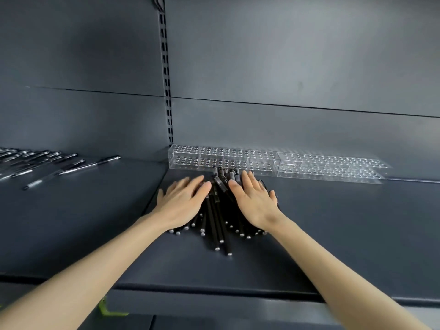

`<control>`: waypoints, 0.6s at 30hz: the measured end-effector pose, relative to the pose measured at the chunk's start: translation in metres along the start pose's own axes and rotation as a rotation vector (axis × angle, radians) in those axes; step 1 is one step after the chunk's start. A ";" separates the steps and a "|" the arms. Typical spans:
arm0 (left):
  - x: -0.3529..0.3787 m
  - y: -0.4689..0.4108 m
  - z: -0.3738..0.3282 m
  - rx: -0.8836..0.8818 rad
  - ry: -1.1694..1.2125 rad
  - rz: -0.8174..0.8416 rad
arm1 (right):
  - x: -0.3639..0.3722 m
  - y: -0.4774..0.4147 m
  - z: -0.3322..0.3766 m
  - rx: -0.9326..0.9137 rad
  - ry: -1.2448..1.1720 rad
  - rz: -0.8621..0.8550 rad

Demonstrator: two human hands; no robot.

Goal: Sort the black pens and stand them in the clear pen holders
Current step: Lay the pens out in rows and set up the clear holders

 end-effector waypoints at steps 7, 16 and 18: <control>0.007 0.006 -0.002 0.037 0.029 0.031 | -0.004 0.005 -0.010 0.105 0.068 0.071; 0.009 0.004 -0.005 0.013 0.014 0.033 | -0.003 0.005 -0.007 0.095 0.051 0.042; 0.009 0.007 -0.006 0.020 0.023 0.026 | -0.004 0.005 -0.009 0.098 0.035 0.038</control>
Point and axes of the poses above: each hand's wrist, its own y-axis away from the middle knuckle, its own x-axis out of the palm, z = x × y, the point moved 3 cm from there along -y, towards the middle knuckle, and after that the axes turned 13 degrees about y, right-handed, at the moved point
